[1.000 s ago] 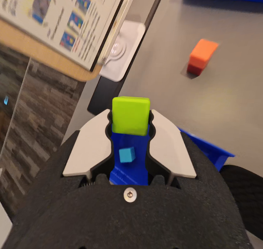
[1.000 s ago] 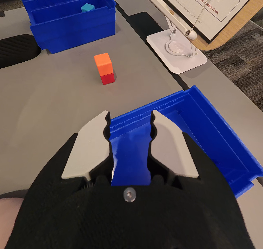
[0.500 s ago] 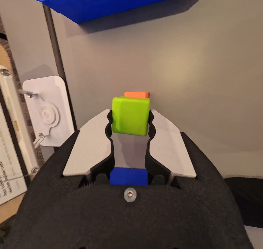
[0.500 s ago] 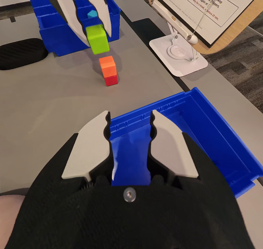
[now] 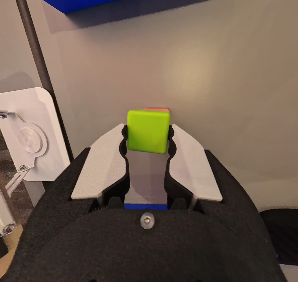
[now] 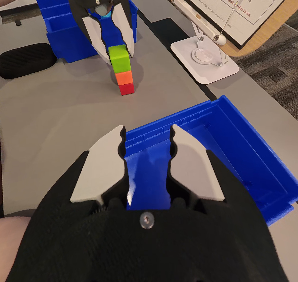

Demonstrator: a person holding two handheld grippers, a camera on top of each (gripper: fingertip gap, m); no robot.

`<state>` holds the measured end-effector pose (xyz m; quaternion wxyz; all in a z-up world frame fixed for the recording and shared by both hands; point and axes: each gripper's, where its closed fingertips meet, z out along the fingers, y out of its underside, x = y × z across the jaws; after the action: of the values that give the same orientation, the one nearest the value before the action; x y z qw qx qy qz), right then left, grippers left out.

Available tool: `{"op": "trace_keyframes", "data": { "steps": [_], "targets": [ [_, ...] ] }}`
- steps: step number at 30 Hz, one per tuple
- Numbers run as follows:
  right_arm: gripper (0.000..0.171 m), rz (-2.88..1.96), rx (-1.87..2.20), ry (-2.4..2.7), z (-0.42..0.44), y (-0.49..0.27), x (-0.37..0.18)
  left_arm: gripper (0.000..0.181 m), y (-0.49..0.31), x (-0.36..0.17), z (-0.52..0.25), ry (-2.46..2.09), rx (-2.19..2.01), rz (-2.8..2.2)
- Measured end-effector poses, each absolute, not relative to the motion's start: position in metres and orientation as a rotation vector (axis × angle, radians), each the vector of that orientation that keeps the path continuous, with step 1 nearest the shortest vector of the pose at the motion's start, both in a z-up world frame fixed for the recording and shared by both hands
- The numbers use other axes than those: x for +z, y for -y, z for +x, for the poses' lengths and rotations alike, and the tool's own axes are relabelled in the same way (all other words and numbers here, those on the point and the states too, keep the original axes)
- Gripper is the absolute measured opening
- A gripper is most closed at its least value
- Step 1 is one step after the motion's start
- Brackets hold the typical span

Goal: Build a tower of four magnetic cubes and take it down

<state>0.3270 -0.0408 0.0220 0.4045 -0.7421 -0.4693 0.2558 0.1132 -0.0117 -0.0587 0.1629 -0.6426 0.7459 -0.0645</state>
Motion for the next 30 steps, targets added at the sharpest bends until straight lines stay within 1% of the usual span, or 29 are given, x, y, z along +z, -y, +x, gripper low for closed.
{"op": "trace_keyframes", "data": {
  "steps": [6,7,8,9,10,12,13,16,18,19,21,23,24,26,30],
  "targets": [
    [0.053,-1.889,0.638,1.196,0.326,0.04,0.018,0.049,0.01,-0.06,0.115,-2.072,-0.212,-1.868],
    [0.053,-1.89,0.639,1.195,0.326,0.039,0.018,0.053,0.008,-0.059,0.116,-2.045,-0.209,-1.882],
    [0.053,-1.89,0.639,1.192,0.326,0.039,0.018,0.066,0.006,-0.057,0.116,-2.013,-0.2,-1.899],
    [0.053,-1.892,0.64,1.188,0.327,0.039,0.017,0.069,0.005,-0.053,0.116,-1.991,-0.208,-1.906],
    [0.053,-1.893,0.64,1.185,0.328,0.038,0.017,0.068,0.006,-0.045,0.117,-1.962,-0.237,-1.897],
    [0.053,-1.895,0.639,1.18,0.329,0.038,0.017,0.075,0.002,-0.016,0.117,-1.86,-0.287,-1.849],
    [0.053,-1.894,0.64,1.177,0.33,0.038,0.017,0.075,-0.001,0.002,0.113,-1.791,-0.301,-1.823],
    [0.053,-1.891,0.642,1.172,0.331,0.039,0.018,0.07,-0.029,0.058,0.069,-1.506,-0.258,-1.816],
    [0.053,-1.891,0.642,1.169,0.331,0.038,0.018,0.066,-0.047,0.077,0.018,-1.338,-0.204,-1.887],
    [0.053,-1.893,0.641,1.167,0.331,0.038,0.018,0.061,-0.055,0.077,-0.013,-1.286,-0.141,-1.939],
    [0.053,-1.897,0.638,1.168,0.33,0.037,0.018,0.059,-0.063,0.056,-0.075,-1.255,-0.014,-2.082],
    [0.054,-1.903,0.632,1.174,0.33,0.037,0.016,0.063,-0.062,0.022,-0.122,-1.264,0.061,-2.216],
    [0.053,-1.906,0.628,1.175,0.33,0.037,0.016,0.058,-0.058,0.005,-0.14,-1.293,0.094,-2.265],
    [0.053,-1.914,0.629,1.168,0.331,0.036,0.015,0.052,-0.054,-0.027,-0.169,-1.35,0.175,-2.338],
    [0.053,-1.935,0.628,1.153,0.335,0.034,0.011,0.055,-0.049,-0.077,-0.21,-1.408,0.301,-2.496]
  ]
}}
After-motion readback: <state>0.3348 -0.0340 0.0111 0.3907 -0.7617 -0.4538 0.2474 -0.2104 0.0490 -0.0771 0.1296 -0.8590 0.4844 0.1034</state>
